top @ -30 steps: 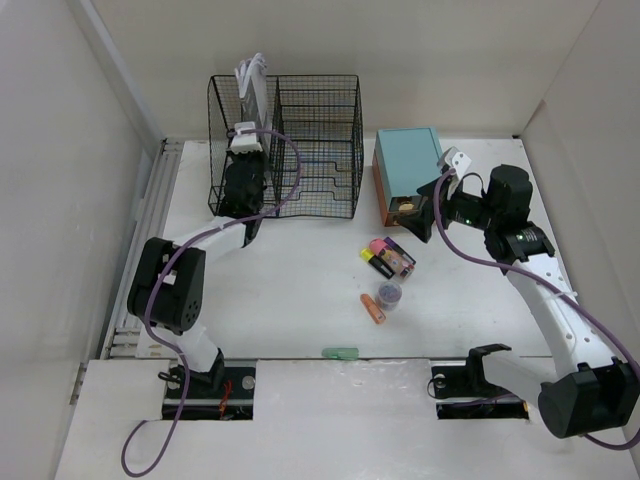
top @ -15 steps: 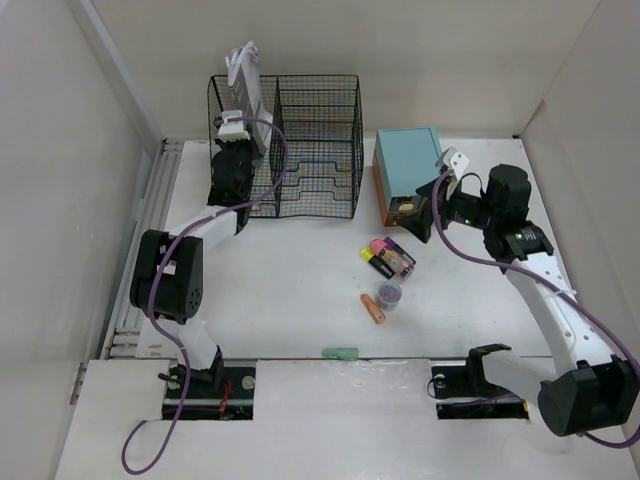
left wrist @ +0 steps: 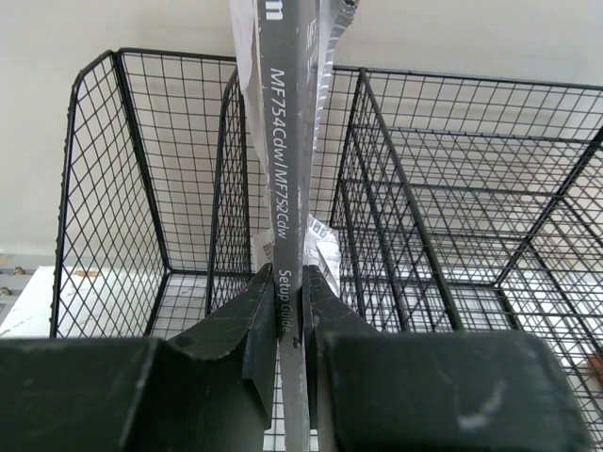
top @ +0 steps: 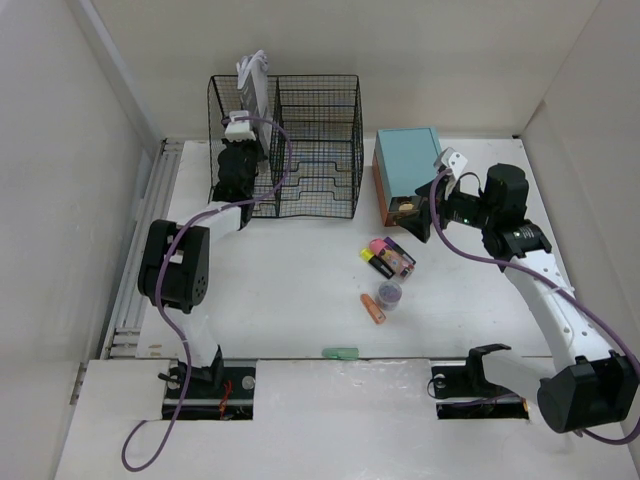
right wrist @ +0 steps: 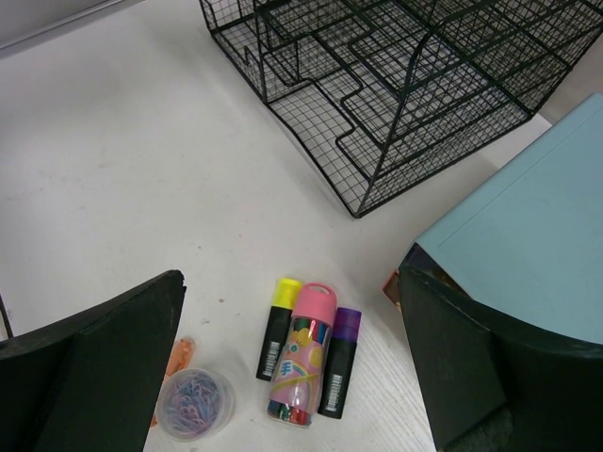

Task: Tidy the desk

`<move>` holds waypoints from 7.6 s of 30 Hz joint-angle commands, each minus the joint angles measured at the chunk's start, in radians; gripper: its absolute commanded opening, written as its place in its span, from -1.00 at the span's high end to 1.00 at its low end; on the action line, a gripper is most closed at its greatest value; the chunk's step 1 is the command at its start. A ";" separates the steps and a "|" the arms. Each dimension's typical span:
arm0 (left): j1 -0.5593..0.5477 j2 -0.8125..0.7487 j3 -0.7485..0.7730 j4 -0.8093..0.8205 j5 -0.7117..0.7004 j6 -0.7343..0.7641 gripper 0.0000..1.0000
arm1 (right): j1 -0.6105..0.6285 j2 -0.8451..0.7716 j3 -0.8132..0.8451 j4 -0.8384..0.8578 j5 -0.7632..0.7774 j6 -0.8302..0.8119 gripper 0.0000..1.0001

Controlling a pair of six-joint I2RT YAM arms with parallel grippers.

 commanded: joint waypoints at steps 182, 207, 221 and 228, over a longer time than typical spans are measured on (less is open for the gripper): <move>-0.651 -1.001 -0.685 -0.620 -0.003 -0.429 -0.24 | 0.555 0.390 0.092 -0.694 0.554 -0.477 -0.76; -0.651 -1.056 -0.703 -0.657 -0.012 -0.429 -0.24 | 0.583 0.511 0.026 -0.566 0.654 -0.435 -0.24; -0.651 -1.056 -0.685 -0.666 -0.003 -0.429 -0.24 | 0.583 0.297 0.226 -0.651 0.663 -0.426 0.63; -0.651 -1.036 -0.685 -0.666 0.006 -0.429 -0.24 | 0.427 0.251 0.328 -0.542 0.900 -0.333 0.77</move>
